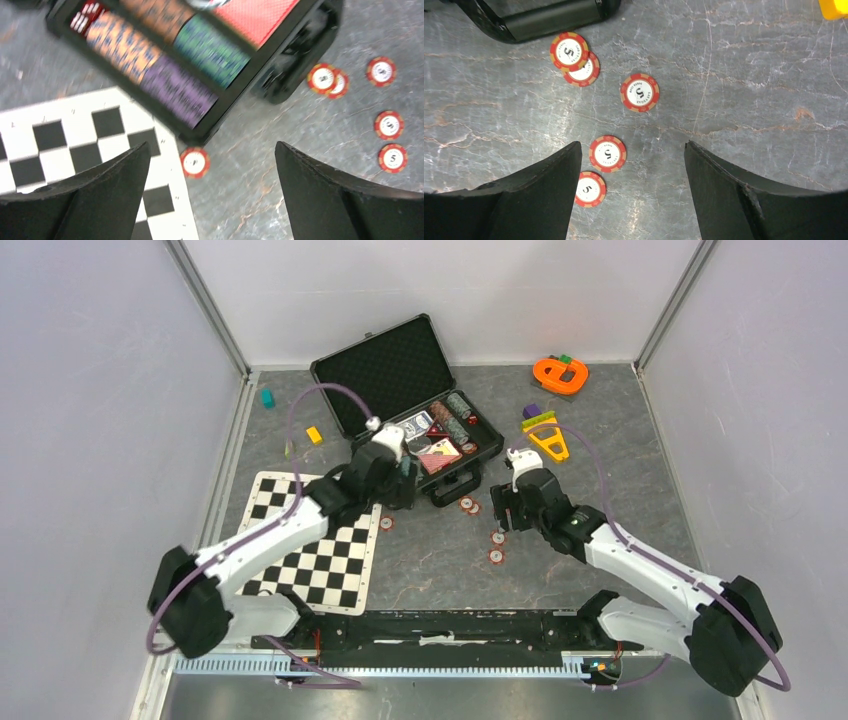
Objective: Pack up texas hold em set
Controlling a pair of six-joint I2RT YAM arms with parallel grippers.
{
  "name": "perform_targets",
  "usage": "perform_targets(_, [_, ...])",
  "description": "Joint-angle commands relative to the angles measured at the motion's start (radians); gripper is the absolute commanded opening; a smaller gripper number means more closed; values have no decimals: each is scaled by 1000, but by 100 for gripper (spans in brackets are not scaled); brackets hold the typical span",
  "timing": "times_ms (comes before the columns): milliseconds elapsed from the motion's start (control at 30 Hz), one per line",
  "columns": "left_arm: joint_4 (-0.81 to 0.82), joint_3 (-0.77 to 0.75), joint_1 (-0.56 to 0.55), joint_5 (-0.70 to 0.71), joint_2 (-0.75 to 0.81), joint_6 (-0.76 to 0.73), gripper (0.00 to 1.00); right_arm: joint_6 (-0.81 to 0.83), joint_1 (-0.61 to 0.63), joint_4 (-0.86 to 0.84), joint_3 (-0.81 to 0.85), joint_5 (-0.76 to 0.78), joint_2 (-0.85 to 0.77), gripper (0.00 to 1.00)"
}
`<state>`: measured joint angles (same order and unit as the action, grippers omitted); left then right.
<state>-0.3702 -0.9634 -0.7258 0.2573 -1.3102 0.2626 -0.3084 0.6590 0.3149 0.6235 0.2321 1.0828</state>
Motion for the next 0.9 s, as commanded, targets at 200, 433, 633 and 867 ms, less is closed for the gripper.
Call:
perform_targets(200, [69, 328, 4, 7, 254, 259, 90, 0, -2, -73, -36, -21, -76, 81])
perform_targets(433, [87, 308, 3, -123, 104, 264, 69, -13, -2, -74, -60, -17, -115, 81])
perform_targets(633, [117, 278, 3, -86, 19, 232, 64, -18, -2, -68, -77, -14, -134, 81])
perform_targets(867, [168, 252, 3, -23, -65, 218, 64, -17, -2, -64, -76, -17, -139, 81])
